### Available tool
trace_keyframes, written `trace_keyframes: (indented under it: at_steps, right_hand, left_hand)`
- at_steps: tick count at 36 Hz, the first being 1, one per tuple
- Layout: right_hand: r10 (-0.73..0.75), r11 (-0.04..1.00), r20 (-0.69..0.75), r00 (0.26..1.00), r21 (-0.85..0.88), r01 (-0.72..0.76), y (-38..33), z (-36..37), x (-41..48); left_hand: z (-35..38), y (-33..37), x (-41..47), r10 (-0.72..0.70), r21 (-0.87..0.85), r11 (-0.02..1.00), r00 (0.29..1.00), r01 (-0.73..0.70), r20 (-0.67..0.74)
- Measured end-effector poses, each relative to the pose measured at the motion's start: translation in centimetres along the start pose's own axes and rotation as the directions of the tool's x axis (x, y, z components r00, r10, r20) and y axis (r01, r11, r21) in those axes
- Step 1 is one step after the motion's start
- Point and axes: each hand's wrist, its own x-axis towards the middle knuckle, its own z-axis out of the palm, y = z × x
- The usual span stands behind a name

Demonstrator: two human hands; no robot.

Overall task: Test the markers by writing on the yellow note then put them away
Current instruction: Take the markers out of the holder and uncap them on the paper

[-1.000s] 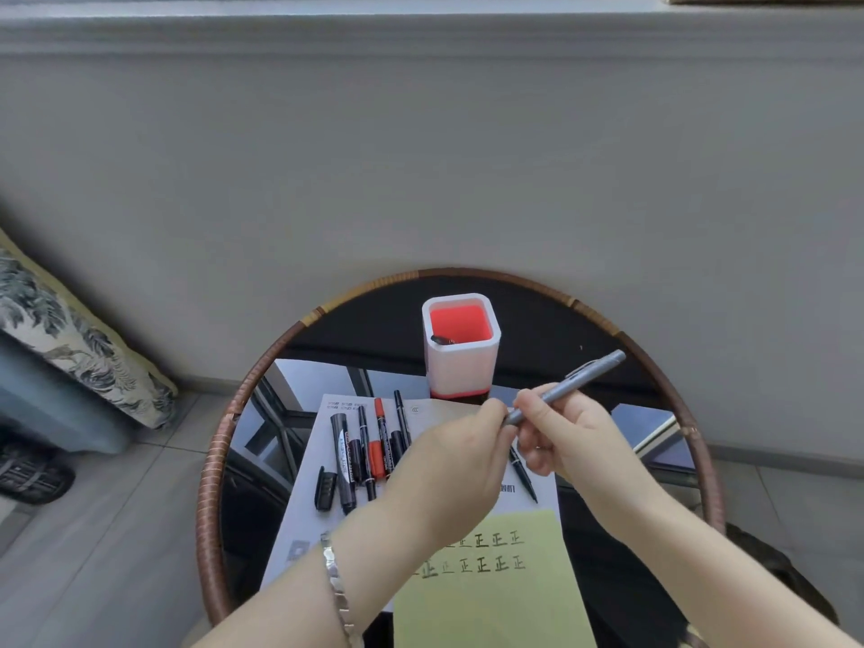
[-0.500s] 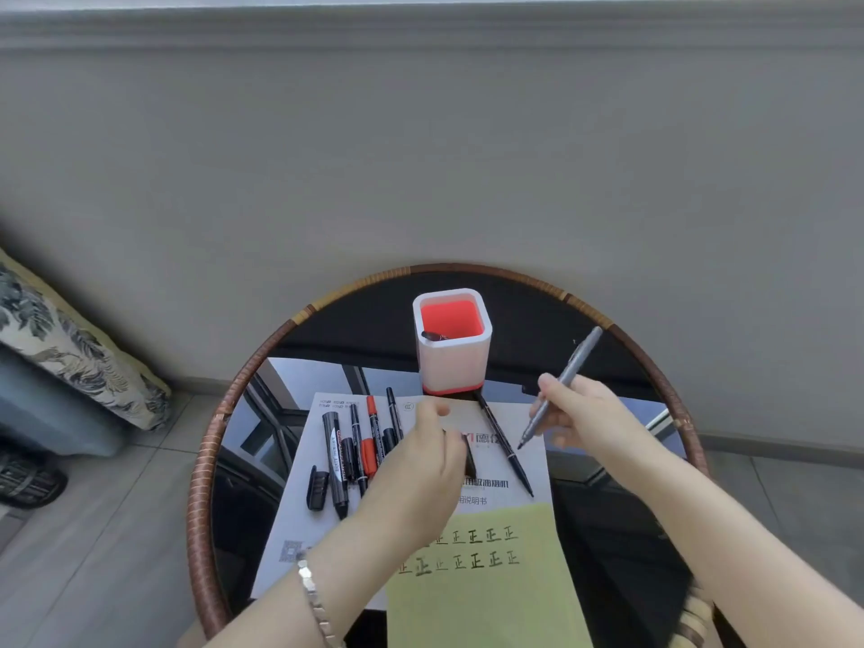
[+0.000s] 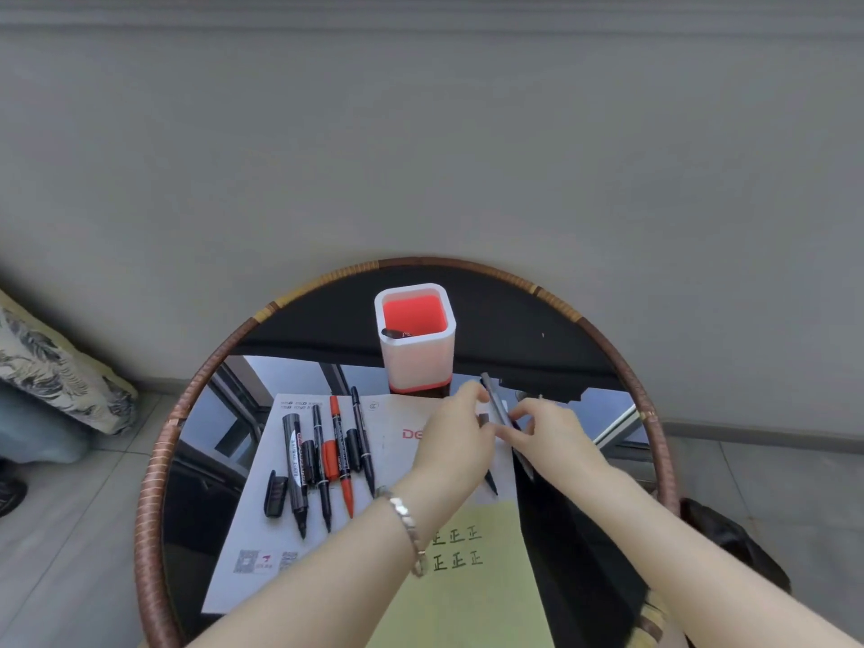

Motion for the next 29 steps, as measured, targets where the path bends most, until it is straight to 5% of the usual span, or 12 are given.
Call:
trace_keyframes:
  at_steps: [10,22,26,29]
  right_hand:
    - [-0.037,0.998,-0.005,0.999,0.051,0.037,0.0,0.3,0.4]
    - [-0.131,0.991,0.144,0.981,-0.021,0.135,-0.8,0.4,0.0]
    - [-0.271,0.961,-0.042,0.962,-0.068,0.268,-3.1,-1.0,0.4]
    - [-0.439,0.898,-0.169,0.883,-0.125,0.422,-6.5,-1.8,0.9]
  left_hand:
    - [0.4,-0.6,1.4,0.041,0.429,0.901,0.997,-0.064,0.063]
    - [-3.9,-2.8,-0.8,0.126,0.263,0.960,0.988,-0.097,-0.093]
    - [-5.5,-3.8,-1.8,0.073,0.180,0.982,0.987,-0.047,-0.142]
    - [-6.4,-4.5,-2.1,0.058,0.157,0.987,0.985,-0.033,-0.162]
